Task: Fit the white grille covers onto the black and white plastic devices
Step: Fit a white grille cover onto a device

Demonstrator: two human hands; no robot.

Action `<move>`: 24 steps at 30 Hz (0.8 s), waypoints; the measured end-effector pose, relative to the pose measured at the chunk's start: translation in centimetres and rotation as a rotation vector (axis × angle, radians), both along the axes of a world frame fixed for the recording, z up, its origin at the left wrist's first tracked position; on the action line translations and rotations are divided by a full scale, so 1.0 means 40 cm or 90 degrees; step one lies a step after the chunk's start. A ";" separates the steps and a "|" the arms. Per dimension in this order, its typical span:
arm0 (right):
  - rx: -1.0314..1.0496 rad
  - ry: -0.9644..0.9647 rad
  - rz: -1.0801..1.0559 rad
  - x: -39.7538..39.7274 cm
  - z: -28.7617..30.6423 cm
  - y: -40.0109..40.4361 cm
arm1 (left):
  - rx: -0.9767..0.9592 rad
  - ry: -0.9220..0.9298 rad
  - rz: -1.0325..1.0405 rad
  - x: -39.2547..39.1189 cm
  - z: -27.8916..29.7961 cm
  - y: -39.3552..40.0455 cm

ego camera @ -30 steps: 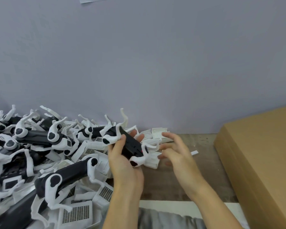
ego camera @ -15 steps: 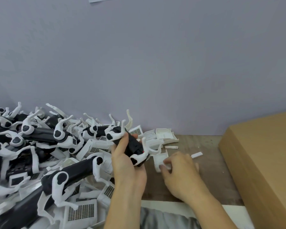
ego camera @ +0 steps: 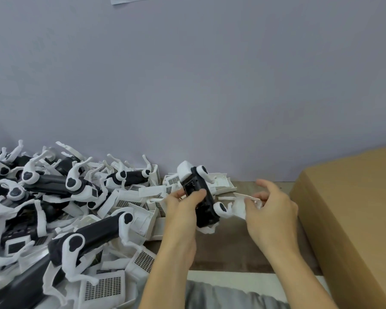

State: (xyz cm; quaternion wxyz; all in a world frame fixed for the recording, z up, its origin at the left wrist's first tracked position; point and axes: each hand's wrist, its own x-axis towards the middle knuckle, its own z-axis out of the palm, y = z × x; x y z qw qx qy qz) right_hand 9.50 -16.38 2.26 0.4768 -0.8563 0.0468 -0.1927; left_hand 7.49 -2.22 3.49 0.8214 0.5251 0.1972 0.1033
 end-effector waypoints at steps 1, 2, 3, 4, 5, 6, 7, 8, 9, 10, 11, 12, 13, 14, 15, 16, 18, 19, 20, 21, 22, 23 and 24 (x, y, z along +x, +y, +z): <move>0.005 -0.002 -0.001 0.004 -0.002 -0.002 | 0.022 -0.003 -0.005 -0.001 -0.004 0.000; 0.008 -0.008 -0.005 0.008 -0.004 -0.004 | 0.036 -0.006 -0.010 -0.002 -0.007 0.001; 0.015 -0.019 -0.012 0.011 -0.006 -0.004 | 0.040 -0.007 -0.015 -0.005 -0.011 0.002; 0.025 -0.033 -0.019 0.012 -0.007 -0.004 | 0.039 -0.007 -0.023 -0.007 -0.012 0.003; 0.036 -0.046 -0.023 0.012 -0.006 -0.002 | 0.035 -0.006 -0.035 -0.008 -0.012 0.002; 0.049 -0.055 -0.022 0.011 -0.005 0.001 | 0.030 -0.006 -0.044 -0.009 -0.012 0.001; 0.062 -0.062 -0.011 0.011 -0.006 0.004 | 0.026 -0.006 -0.050 -0.008 -0.012 -0.001; 0.071 -0.065 0.005 0.011 -0.008 0.007 | 0.024 -0.007 -0.055 -0.006 -0.013 -0.003; 0.081 -0.063 0.021 0.011 -0.011 0.010 | 0.026 -0.007 -0.060 -0.004 -0.016 -0.006; 0.092 -0.055 0.033 0.010 -0.012 0.012 | 0.037 -0.006 -0.068 -0.003 -0.017 -0.009; 0.095 -0.052 0.038 0.009 -0.014 0.013 | 0.059 -0.007 -0.078 -0.001 -0.020 -0.011; 0.079 -0.063 0.035 0.009 -0.014 0.011 | 0.086 -0.011 -0.090 0.000 -0.024 -0.013; 0.045 -0.085 0.027 0.008 -0.012 0.009 | 0.107 -0.014 -0.102 0.003 -0.028 -0.016; 0.007 -0.109 0.019 0.006 -0.007 0.007 | 0.114 -0.015 -0.113 0.005 -0.030 -0.020; -0.022 -0.131 0.022 0.002 0.000 0.008 | 0.096 -0.012 -0.123 0.006 -0.031 -0.024; -0.042 -0.152 0.040 -0.003 0.007 0.012 | 0.054 -0.004 -0.136 0.007 -0.029 -0.028; -0.058 -0.187 0.123 -0.014 0.015 0.026 | -0.041 0.021 -0.174 0.009 -0.025 -0.036; -0.050 -0.198 0.179 -0.022 0.017 0.038 | -0.070 0.023 -0.184 0.009 -0.025 -0.039; -0.038 -0.202 0.233 -0.030 0.018 0.050 | -0.080 0.017 -0.184 0.010 -0.030 -0.039; -0.031 -0.206 0.272 -0.036 0.020 0.062 | -0.082 0.006 -0.175 0.010 -0.034 -0.039; -0.026 -0.218 0.292 -0.038 0.020 0.069 | -0.081 -0.006 -0.161 0.010 -0.036 -0.038; -0.024 -0.237 0.297 -0.037 0.019 0.074 | -0.079 -0.017 -0.147 0.009 -0.037 -0.037; -0.024 -0.252 0.295 -0.034 0.016 0.076 | -0.077 -0.027 -0.137 0.008 -0.037 -0.035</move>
